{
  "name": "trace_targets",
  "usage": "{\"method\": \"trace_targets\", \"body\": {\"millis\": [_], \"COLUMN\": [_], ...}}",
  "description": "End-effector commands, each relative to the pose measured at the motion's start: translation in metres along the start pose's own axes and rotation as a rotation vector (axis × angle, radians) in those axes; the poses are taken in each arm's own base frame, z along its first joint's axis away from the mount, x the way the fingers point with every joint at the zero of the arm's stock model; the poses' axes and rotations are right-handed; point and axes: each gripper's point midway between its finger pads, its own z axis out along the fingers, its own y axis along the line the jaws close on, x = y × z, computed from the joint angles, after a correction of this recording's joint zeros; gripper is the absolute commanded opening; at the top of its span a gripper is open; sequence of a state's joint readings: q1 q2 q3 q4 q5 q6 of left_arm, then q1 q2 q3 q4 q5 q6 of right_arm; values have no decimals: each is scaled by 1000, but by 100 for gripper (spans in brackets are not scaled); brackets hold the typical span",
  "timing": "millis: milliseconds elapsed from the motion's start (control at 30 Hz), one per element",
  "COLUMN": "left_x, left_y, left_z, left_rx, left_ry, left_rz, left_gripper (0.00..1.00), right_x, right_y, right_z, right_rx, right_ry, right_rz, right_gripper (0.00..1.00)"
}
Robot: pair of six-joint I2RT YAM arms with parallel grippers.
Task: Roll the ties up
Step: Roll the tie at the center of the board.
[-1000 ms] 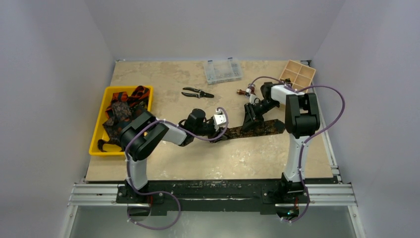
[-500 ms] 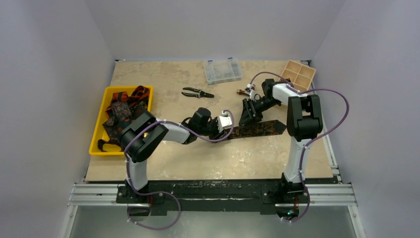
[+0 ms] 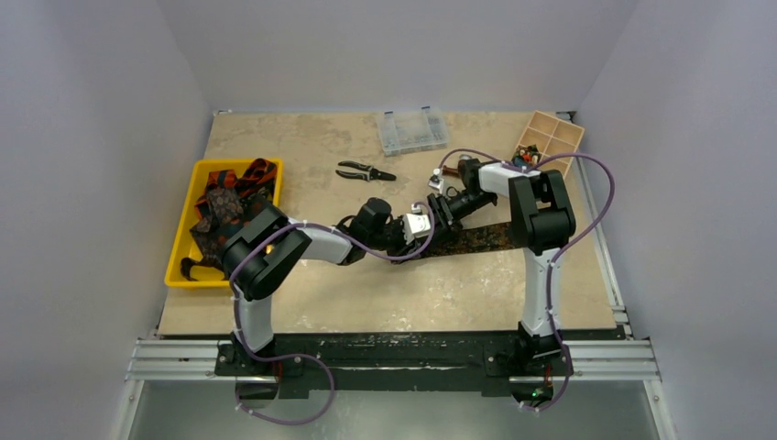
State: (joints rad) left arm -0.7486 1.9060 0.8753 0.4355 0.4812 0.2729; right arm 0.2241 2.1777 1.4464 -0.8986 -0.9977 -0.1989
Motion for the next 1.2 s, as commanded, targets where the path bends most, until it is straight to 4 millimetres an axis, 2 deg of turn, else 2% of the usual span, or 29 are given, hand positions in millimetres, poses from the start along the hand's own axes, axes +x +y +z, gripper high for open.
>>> {"method": "trace_targets", "body": {"millis": [0, 133, 400, 500, 567, 633, 700, 933, 1033, 1167], "left_x": [66, 65, 64, 60, 51, 39, 28, -9, -11, -1], "left_y": [-15, -13, -11, -13, -15, -14, -12, -6, -1, -6], "left_z": [-6, -6, -4, -4, -5, -7, -10, -9, -5, 3], "left_rx": [9, 3, 1, 12, 30, 46, 52, 56, 34, 51], "left_ry": [219, 219, 218, 198, 140, 68, 5, -162, -206, -273], "left_rz": [-116, -119, -119, -134, -139, -135, -123, -108, -134, -154], "left_gripper": [38, 38, 38, 44, 52, 61, 66, 69, 69, 70], "right_x": [-1, 4, 6, 4, 4, 4, 5, 15, 17, 17], "right_y": [11, 18, 18, 2, -21, -34, -45, -82, -95, -103], "right_z": [9, 10, 8, 10, 9, 9, 9, 5, 0, -3], "right_rx": [-53, -93, -88, -2, 115, 181, 238, 417, 488, 532], "right_ry": [17, 41, 63, 62, 62, 64, 71, 90, 93, 95], "right_rz": [-26, -32, -44, -44, -55, -59, -65, -77, -78, -83], "right_gripper": [50, 41, 0, 0, 0, 0, 0, 0, 0, 0]}}
